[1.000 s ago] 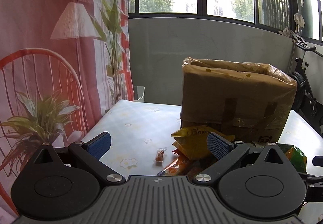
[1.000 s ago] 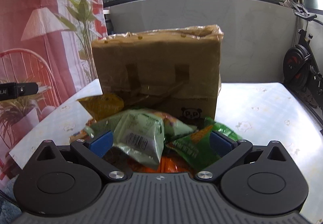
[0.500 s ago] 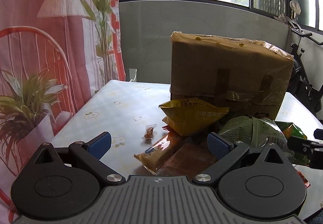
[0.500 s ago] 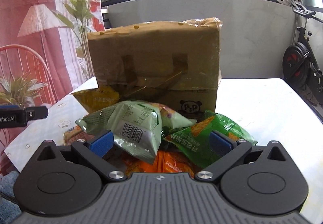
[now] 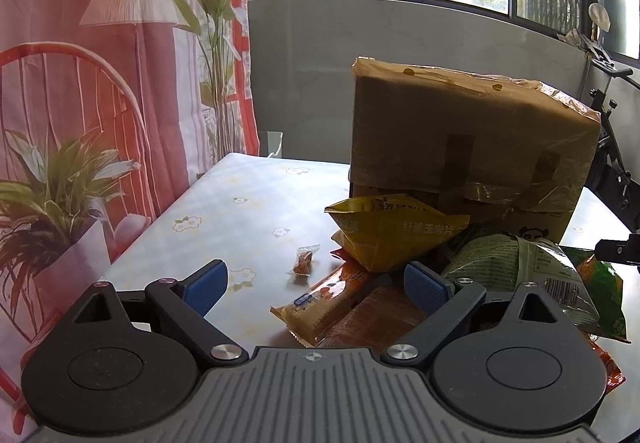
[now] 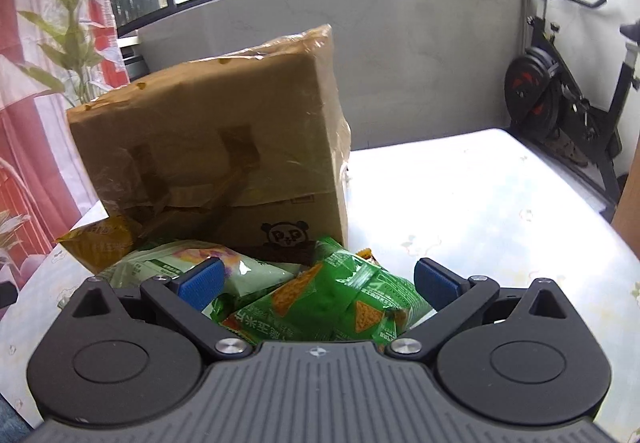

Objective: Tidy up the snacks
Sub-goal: 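Reach the right tool to the green chip bag and close on it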

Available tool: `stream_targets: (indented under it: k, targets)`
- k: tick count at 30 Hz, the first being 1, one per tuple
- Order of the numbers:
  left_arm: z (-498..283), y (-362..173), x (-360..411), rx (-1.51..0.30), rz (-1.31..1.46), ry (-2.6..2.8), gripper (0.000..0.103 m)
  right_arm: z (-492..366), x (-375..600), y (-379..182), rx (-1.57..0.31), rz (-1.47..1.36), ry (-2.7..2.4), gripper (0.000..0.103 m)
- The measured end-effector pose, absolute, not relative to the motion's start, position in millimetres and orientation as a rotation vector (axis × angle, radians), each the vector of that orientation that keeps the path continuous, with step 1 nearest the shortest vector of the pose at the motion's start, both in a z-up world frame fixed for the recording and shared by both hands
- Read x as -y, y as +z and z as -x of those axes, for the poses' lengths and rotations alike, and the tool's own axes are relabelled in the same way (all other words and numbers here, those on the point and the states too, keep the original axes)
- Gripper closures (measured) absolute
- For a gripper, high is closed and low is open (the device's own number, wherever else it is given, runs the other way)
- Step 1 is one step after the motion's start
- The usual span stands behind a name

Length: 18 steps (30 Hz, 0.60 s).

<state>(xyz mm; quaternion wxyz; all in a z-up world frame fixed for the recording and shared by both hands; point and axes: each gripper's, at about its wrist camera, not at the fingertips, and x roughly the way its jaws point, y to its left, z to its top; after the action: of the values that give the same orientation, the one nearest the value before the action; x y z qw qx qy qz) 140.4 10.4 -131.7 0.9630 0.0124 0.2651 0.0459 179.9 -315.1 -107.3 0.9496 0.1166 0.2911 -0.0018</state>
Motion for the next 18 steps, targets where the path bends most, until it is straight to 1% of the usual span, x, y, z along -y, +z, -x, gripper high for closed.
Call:
stream_targets:
  k: [6, 13, 18]
  targets:
    - [-147.2, -134.4, -7.2, -0.548, -0.032, 0.102, 0.006, -206.4, 334.8, -127.2, -0.698, -0.424, -0.1, 0.0]
    - [-152.4, -136.1, -13.4, -0.557, -0.027, 0.135, 0.006, -225.0, 329.3, -140.8, -0.741, -0.359, -0.166, 0.0]
    - [-155.2, -139.9, -12.3, -0.568, -0.033, 0.132, 0.006, -218.1, 336.0, -154.1, -0.773, -0.412, -0.208, 0.0]
